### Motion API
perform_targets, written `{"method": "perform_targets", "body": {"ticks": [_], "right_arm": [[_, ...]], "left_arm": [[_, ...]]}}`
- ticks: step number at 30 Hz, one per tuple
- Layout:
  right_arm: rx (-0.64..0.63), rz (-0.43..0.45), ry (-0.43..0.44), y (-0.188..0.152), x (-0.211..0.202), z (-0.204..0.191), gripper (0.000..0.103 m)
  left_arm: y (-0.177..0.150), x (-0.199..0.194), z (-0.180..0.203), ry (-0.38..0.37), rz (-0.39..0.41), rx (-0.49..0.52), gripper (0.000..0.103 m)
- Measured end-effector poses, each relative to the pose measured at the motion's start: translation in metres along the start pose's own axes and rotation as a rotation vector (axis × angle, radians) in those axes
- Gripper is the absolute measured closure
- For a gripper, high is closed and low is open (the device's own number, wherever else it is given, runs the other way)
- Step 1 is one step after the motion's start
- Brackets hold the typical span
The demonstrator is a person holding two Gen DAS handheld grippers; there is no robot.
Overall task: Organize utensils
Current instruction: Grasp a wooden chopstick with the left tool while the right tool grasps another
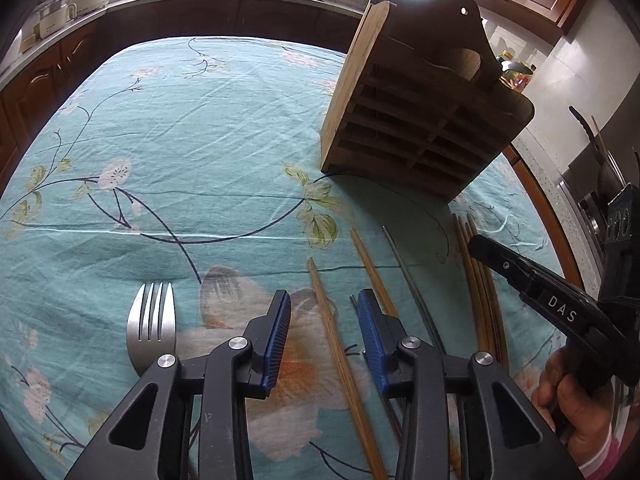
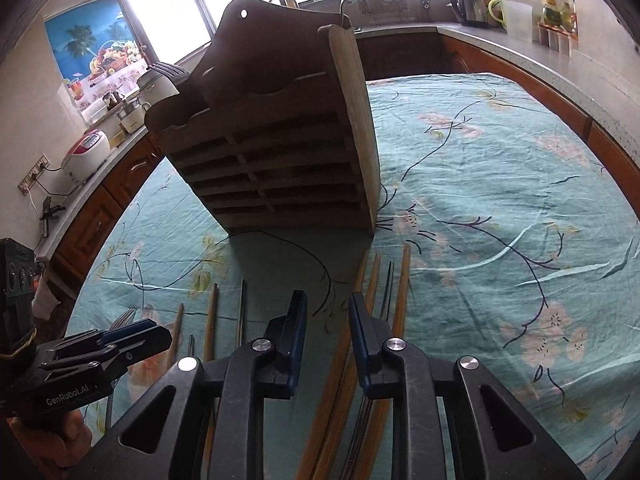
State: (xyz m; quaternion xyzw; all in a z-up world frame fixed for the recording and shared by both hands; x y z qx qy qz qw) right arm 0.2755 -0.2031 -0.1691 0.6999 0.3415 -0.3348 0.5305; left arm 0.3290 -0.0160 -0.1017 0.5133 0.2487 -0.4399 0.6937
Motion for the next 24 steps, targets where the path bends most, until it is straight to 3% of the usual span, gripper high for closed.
{"method": "perform_targets", "body": {"ticks": [7,11,14,24], "right_arm": [[-0.013,-0.036,-0.036,0.003,0.022,0.005,0.084],[-0.059,-0.046,-0.070,0.007,0.026,0.001,0.084],[-0.113,-0.048,-0.128,0.007,0.027,-0.002,0.094],[-0.038,-0.003,-0.022,0.006,-0.001,-0.005,0.097]], "left_arm": [[0.004,0.018,0.003,0.025,-0.007,0.040,0.075],[0.006,0.024,0.007,0.060,-0.007,0.076,0.088],[0.005,0.025,0.007,0.069,0.000,0.089,0.095],[0.002,0.009,0.004,0.021,0.025,0.063,0.099]]}}
Point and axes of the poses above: each gripper's, at about its wrist camera, not at the fingertips, and x roughly the way its jaws point, z to its right, y to its top, the point moved 7 cm from there along x, roughly the way its jaws point, and after that the axes turned 2 degrees about -y, right-handed, at the moved point
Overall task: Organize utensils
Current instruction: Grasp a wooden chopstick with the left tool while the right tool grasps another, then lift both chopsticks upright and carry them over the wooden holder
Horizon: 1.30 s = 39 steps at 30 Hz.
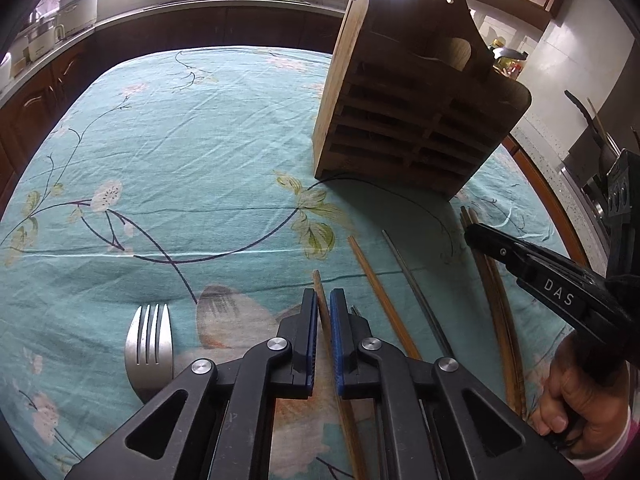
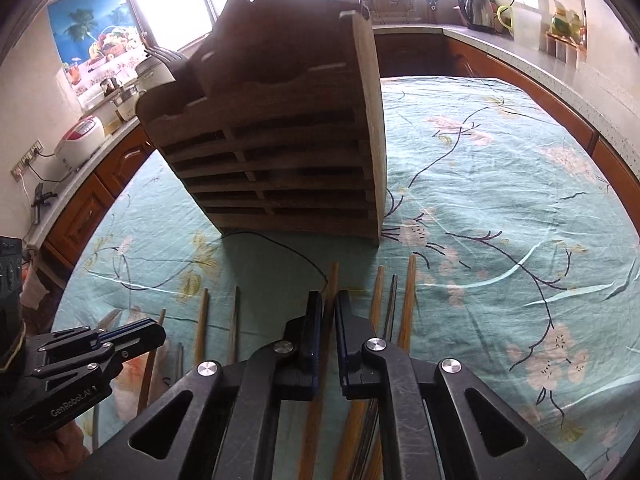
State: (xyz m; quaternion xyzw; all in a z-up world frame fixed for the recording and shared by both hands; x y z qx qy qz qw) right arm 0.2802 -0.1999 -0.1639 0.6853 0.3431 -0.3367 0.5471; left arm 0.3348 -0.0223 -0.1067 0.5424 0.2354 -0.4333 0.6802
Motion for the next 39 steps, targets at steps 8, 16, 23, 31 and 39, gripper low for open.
{"method": "perform_targets", "body": {"ticks": [8,16,23,31,39], "right_arm": [[0.018,0.089,0.068,0.006,-0.053,-0.003,0.098],[0.015,0.193,0.101,0.018,-0.108,-0.013,0.098],[-0.001,0.288,0.135,0.029,-0.152,-0.027,0.098],[-0.020,0.374,0.153,0.041,-0.184,-0.037,0.098],[-0.003,0.404,0.141,0.049,-0.188,-0.030,0.098]], "left_arm": [[0.004,-0.058,0.001,-0.067,0.102,-0.023,0.100],[0.000,-0.128,0.001,-0.119,0.218,-0.011,0.100],[-0.010,-0.186,0.001,-0.159,0.307,0.002,0.100],[-0.016,-0.227,-0.002,-0.190,0.382,0.007,0.100],[-0.009,-0.228,-0.002,-0.194,0.416,0.007,0.100]]}}
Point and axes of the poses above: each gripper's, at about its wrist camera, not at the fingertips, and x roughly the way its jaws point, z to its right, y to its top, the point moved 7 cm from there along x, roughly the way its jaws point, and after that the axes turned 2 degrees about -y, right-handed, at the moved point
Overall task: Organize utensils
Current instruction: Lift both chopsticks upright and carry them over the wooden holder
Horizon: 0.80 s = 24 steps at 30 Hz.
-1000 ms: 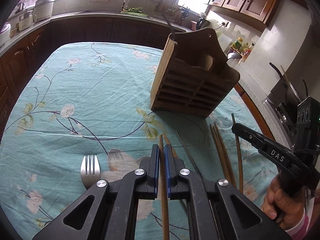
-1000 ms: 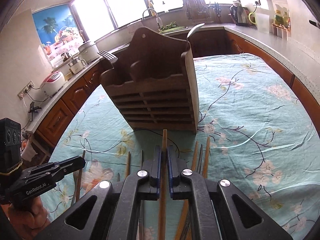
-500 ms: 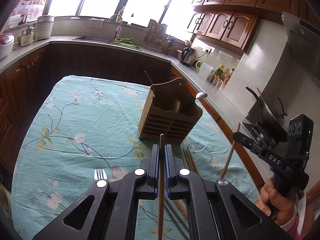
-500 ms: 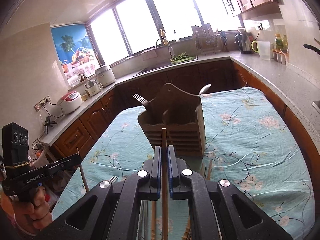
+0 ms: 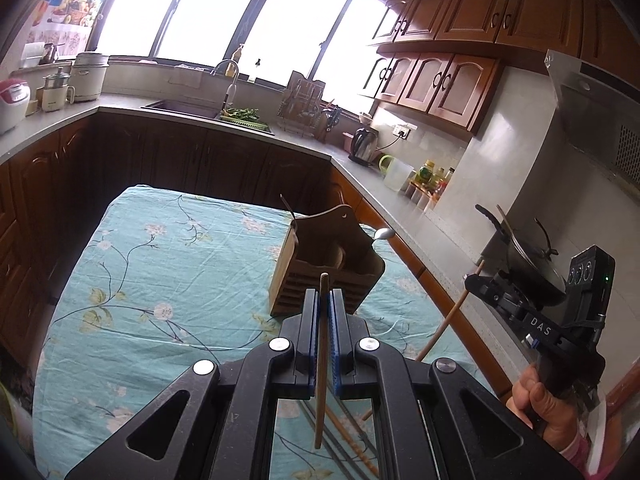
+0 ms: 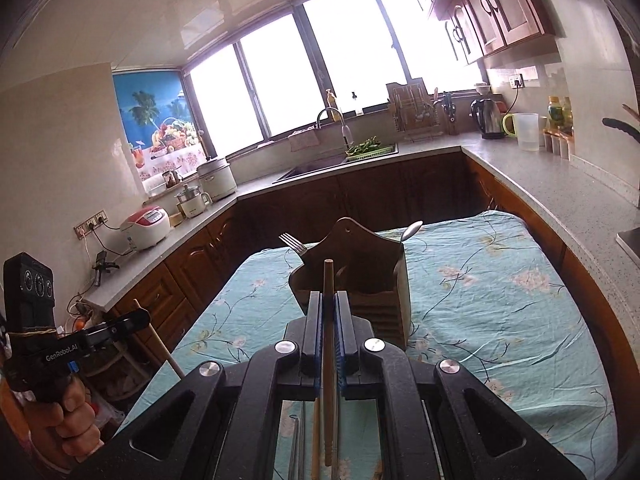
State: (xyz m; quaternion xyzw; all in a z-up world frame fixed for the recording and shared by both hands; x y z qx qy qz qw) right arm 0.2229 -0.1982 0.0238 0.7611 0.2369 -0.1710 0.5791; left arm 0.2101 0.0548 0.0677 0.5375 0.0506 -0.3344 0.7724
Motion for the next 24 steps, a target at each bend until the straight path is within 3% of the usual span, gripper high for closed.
{"method": "perform_targets", "body": {"ticks": [12,24], "right_arm": [[0.031,0.066,-0.025,0.019,-0.001,0.013,0.098],[0.059,0.246,-0.065,0.099,0.003,0.029,0.098]], "left_arm": [[0.028,0.013,0.003,-0.017,0.064,0.014,0.100],[0.090,0.050,0.012,-0.009,0.221,0.081,0.100]]}}
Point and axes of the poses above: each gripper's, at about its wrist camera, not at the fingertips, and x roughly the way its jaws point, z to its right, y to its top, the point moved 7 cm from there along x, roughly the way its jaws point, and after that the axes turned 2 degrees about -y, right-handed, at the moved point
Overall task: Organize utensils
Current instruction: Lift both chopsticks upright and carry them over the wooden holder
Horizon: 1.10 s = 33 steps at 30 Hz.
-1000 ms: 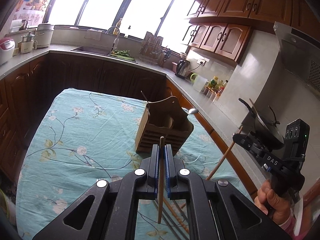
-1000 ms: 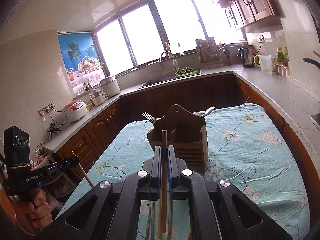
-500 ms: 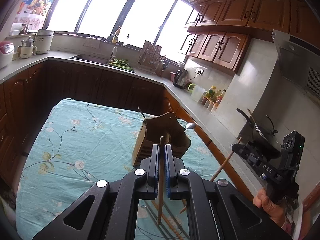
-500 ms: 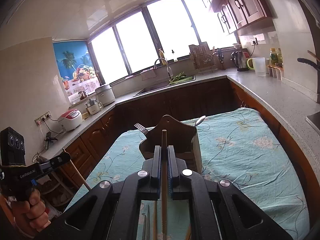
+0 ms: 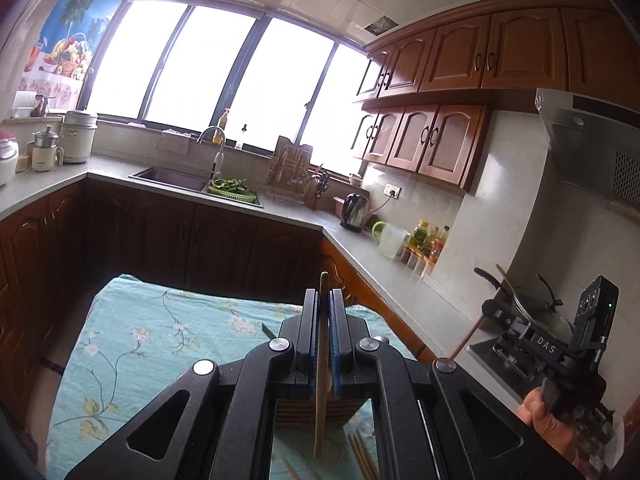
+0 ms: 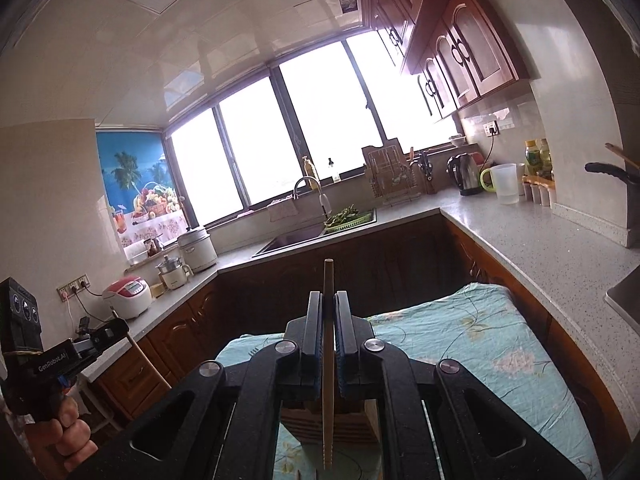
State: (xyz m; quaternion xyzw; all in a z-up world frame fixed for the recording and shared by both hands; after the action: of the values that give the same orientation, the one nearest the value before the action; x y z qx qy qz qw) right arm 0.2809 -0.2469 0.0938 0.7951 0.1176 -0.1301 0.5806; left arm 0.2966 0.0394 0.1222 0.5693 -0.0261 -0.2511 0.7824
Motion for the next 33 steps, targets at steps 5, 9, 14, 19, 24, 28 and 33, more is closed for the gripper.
{"method": "perform_targets", "body": {"ticks": [5,9,14,19,24,28,33], "right_arm": [[-0.006,0.056,-0.023,0.022,0.024,0.003,0.098],[-0.009,0.078,-0.040,0.026,0.046,0.007,0.098],[0.006,0.053,-0.057,0.005,0.074,0.019,0.098],[0.016,0.014,-0.074,-0.026,0.093,0.030,0.098],[0.033,-0.009,-0.079,-0.036,0.099,0.038,0.098],[0.039,-0.003,-0.073,-0.031,0.100,0.038,0.098],[0.031,-0.008,-0.078,-0.036,0.107,0.037,0.098]], "left_arm": [[0.005,0.035,-0.001,0.016,0.052,0.023,0.100],[-0.005,0.071,-0.011,0.036,0.069,0.011,0.100],[-0.020,0.102,-0.026,0.063,0.111,-0.024,0.100],[-0.034,0.114,-0.034,0.068,0.161,-0.068,0.100],[-0.041,0.124,-0.041,0.056,0.161,-0.107,0.100],[-0.043,0.135,-0.044,0.046,0.166,-0.117,0.100],[-0.060,0.145,-0.052,0.056,0.166,-0.134,0.100]]}}
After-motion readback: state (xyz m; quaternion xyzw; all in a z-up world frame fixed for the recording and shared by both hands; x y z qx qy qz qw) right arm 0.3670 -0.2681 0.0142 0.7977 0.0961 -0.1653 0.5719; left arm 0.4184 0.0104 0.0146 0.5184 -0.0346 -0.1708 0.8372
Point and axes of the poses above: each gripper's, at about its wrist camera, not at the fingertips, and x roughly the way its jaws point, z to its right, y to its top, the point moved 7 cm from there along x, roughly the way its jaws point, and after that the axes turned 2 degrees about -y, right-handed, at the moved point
